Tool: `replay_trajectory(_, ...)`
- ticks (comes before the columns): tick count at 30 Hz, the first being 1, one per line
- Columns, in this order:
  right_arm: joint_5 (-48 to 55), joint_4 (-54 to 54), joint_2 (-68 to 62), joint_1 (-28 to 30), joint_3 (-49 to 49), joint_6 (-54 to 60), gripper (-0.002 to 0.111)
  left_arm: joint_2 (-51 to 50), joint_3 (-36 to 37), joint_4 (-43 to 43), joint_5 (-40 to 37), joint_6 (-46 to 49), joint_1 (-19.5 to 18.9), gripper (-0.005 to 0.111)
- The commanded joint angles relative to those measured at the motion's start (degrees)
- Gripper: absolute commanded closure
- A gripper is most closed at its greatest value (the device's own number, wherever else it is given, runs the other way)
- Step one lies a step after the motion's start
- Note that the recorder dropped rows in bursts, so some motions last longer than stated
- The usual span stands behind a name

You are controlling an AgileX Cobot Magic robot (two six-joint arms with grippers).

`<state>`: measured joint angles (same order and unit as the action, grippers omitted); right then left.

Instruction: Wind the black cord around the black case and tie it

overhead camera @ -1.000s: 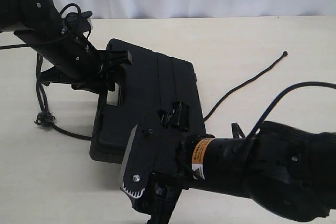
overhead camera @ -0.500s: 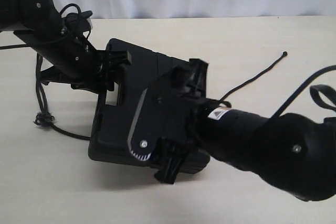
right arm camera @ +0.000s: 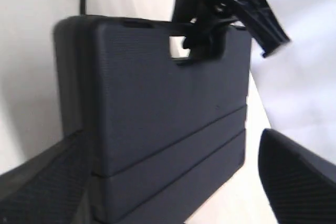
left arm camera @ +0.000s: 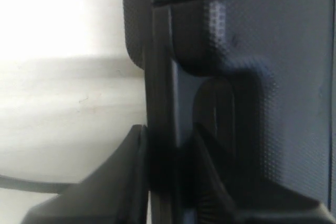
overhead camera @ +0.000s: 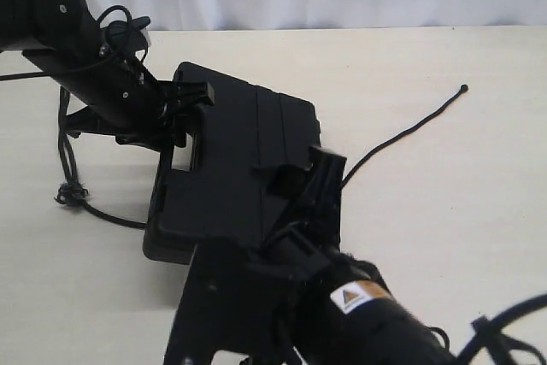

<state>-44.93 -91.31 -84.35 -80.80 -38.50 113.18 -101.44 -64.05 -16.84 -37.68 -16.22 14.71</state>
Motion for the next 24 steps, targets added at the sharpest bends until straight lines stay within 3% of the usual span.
replay_trajectory(1, -2.3, 11.9, -5.6, -1.3, 3.8, -19.3, 0.029, 1.3, -0.8, -1.0, 2.1, 0.1, -0.2, 0.107)
replay_trajectory(8, -10.8, 28.0, -18.5, -1.3, 4.5, -36.6, 0.029, 1.3, -0.8, -5.0, 0.6, 0.1, -0.2, 0.107)
replay_trajectory(24, -24.1, 30.2, -31.8, -1.0, 3.4, -45.1, 0.029, 1.4, -0.8, -11.1, -0.2, 0.1, -0.2, 0.107)
